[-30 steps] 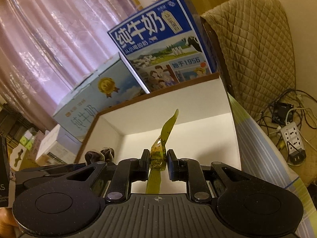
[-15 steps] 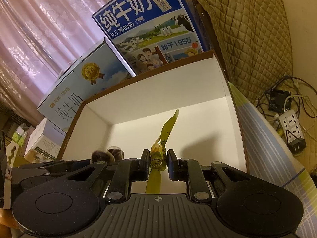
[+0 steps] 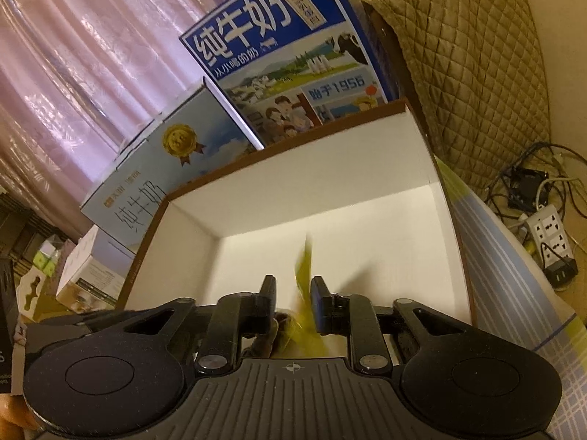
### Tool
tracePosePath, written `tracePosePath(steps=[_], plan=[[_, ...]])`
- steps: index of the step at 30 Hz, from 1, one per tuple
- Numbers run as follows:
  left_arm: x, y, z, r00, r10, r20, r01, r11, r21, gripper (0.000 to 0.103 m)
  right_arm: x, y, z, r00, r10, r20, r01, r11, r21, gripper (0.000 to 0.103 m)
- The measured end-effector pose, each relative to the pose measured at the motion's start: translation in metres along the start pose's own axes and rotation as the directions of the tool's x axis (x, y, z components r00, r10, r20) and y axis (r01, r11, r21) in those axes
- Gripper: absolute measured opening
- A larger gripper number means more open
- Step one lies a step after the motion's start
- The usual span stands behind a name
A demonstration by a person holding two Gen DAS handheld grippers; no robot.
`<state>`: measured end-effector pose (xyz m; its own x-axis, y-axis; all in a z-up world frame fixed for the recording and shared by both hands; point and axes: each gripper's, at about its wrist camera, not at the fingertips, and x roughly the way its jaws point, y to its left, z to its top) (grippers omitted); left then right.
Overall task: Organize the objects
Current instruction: 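Open both grippers to drop the scrunchie and snack packet into the box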
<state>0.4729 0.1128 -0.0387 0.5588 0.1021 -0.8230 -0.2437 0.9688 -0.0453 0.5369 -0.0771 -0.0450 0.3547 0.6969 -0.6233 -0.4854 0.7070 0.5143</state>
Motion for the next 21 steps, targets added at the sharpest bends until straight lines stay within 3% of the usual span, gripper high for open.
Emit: tracePosePath(steps=[2,9,21], plan=[[-0.004,0.002,-0.001,1.0,0.004,0.005,-0.004,1.0,-0.005,0.075,-0.004,0.001,0.0,1.0,0.004,0.008,-0.004,1.0,-0.006,0.035],[-0.019,0.005,-0.006,1.0,0.006,0.018,-0.005,1.0,-0.024,0.077,-0.019,0.0,-0.003,1.0,0.004,0.013,-0.004,1.0,-0.016,0.039],[-0.061,0.006,-0.027,0.999,0.015,0.052,-0.012,0.998,-0.063,0.079,-0.06,0.009,-0.015,0.998,0.016,0.066,-0.009,0.995,-0.102,0.055]])
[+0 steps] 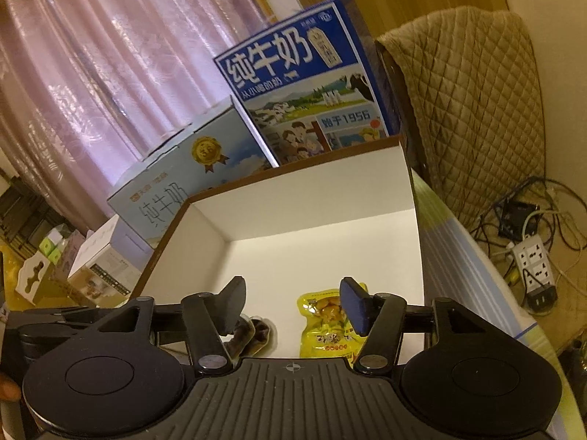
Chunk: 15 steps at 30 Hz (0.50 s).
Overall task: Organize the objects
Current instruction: 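Open both grippers to drop the scrunchie and snack packet into the box, then move both tools back toward the remaining items on the table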
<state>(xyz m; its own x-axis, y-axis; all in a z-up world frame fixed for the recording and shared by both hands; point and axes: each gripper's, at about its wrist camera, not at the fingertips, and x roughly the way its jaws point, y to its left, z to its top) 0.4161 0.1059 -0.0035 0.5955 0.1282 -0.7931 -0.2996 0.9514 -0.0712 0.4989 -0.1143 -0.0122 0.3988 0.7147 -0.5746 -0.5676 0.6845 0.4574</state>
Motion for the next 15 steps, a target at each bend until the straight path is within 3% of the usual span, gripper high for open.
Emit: tracePosePath(steps=[15], plan=[[-0.07,-0.002,-0.043,0.999,-0.001,0.05,0.004,0.998,-0.062,0.079,-0.06,0.026,-0.032,0.999,0.026,0.031,-0.023,0.995,-0.099,0.064]])
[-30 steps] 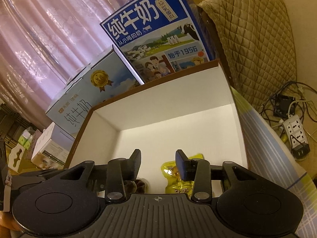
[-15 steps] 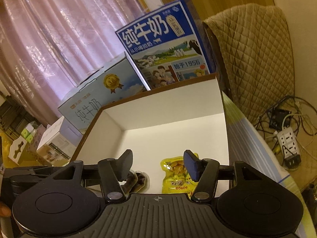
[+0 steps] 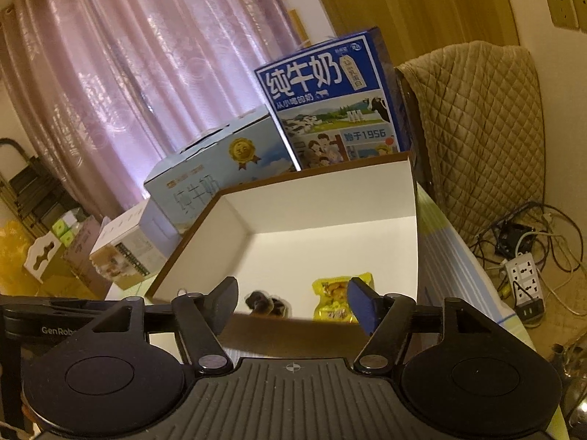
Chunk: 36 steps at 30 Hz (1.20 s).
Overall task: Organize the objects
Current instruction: 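Move both tools back toward the remaining items on the table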
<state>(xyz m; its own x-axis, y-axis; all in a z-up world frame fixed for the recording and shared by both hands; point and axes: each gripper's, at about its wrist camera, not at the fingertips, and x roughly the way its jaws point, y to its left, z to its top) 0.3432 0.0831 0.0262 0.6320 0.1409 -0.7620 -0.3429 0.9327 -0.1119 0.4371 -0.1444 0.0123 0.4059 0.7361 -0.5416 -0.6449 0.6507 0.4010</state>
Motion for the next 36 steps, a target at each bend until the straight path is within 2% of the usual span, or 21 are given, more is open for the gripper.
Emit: tracePosePath(steps=[7,17,26,36], plan=[[-0.027,0.007,-0.032,1.0,0.012,-0.008,-0.012,1.0,-0.023,0.079,-0.024,0.01,-0.022,1.0,0.007,-0.016,-0.008,0.999,-0.036,0.066],[-0.053,0.025,-0.086,0.998,0.03,-0.048,-0.034,0.997,-0.068,0.079,-0.046,0.007,-0.053,0.998,-0.026,-0.061,0.027,1.0,0.006,0.066],[-0.059,0.04,-0.128,0.994,0.033,-0.102,-0.044,0.994,-0.103,0.079,-0.053,0.008,-0.098,0.985,-0.044,-0.166,0.045,0.999,0.006,0.066],[-0.063,0.06,-0.155,0.987,0.056,-0.148,-0.077,0.987,-0.142,0.079,-0.04,0.032,-0.133,0.96,0.002,-0.279,-0.024,0.997,-0.075,0.066]])
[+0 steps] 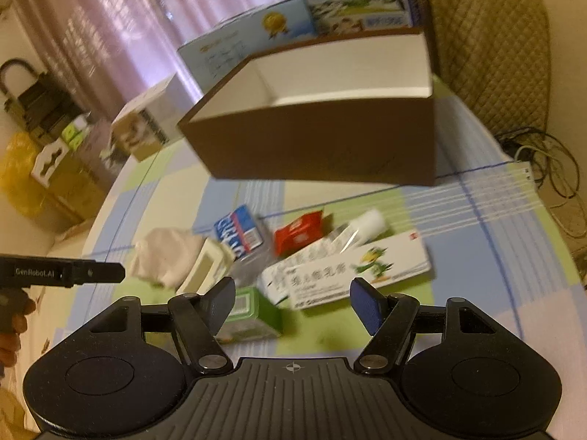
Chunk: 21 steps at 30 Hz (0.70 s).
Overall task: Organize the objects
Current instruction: 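Move both tools back toward the remaining items on the table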
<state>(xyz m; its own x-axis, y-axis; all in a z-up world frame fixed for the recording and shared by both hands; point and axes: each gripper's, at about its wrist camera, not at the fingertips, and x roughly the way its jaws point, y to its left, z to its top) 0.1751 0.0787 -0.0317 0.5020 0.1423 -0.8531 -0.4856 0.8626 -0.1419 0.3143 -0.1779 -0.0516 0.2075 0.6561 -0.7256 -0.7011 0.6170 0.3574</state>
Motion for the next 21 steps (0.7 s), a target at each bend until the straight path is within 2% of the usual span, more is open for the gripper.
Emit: tracePosePath(steps=[13,15,17,21], plan=[[-0.011,0.045,-0.024,0.997,0.073,-0.023,-0.075,0.993,-0.096,0.079,0.047,0.021,0.004,0.995,0.081,-0.06,-0.088,0.989,-0.117,0.066],[-0.013,0.052,-0.027,0.996,0.084,-0.026,-0.087,0.99,-0.113,0.079,0.053,0.022,0.002,0.992,0.101,-0.074,-0.109,0.987,-0.12,0.062],[-0.015,0.06,-0.032,0.995,0.097,-0.031,-0.1,0.986,-0.13,0.079,0.059,0.023,0.0,0.989,0.112,-0.099,-0.123,0.986,-0.111,0.054],[-0.017,0.073,-0.042,0.992,0.117,-0.044,-0.122,0.98,-0.158,0.079,0.06,0.03,-0.006,0.985,0.119,-0.128,-0.134,0.985,-0.111,0.051]])
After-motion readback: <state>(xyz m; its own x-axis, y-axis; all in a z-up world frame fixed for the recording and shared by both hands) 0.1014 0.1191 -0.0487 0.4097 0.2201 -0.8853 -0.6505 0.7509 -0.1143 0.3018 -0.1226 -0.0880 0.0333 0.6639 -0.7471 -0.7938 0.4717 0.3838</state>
